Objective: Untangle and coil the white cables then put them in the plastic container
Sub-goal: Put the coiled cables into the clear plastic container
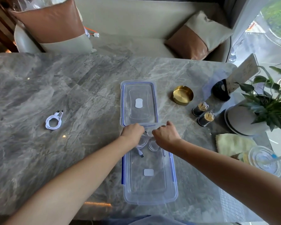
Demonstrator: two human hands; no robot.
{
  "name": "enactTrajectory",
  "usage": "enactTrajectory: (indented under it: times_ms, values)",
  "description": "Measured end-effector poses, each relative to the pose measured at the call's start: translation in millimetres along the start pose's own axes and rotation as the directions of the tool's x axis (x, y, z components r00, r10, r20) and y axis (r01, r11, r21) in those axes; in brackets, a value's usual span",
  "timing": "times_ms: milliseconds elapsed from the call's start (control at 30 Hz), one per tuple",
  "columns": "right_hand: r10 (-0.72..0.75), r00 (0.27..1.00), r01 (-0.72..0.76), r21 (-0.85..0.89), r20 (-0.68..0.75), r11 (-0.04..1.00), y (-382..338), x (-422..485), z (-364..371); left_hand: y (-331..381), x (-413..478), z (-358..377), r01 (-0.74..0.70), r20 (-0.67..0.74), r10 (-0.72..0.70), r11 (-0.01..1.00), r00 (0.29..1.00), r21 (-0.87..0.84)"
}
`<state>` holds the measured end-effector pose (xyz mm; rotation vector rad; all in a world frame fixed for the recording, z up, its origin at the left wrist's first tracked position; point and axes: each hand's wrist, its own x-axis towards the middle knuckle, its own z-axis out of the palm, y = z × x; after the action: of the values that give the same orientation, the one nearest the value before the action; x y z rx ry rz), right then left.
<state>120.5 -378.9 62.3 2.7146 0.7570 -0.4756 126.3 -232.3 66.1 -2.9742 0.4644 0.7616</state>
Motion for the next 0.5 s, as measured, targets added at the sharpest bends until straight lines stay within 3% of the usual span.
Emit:
enactTrajectory:
  times_ms: [233,333,500]
  values:
    - [-0.007,1.000,0.006,0.025,0.020,1.000,-0.3,-1.2,-5.3,0.1,-9.3,10.5,-0.138,-0.099,0.144,0.988,0.985,0.062]
    - [-0.070,0.997,0.070,-0.004,-0.025,0.998,-2.3,-4.2,-5.5,4.9,-16.6,16.8,-0.260,-0.016,0.266,0.952,0.964,0.161]
    - [-0.129,0.990,0.133,-0.068,0.052,0.989,-3.4,-8.7,-1.7,4.5,-21.6,23.2,-0.315,0.108,0.300,0.936,0.948,0.160]
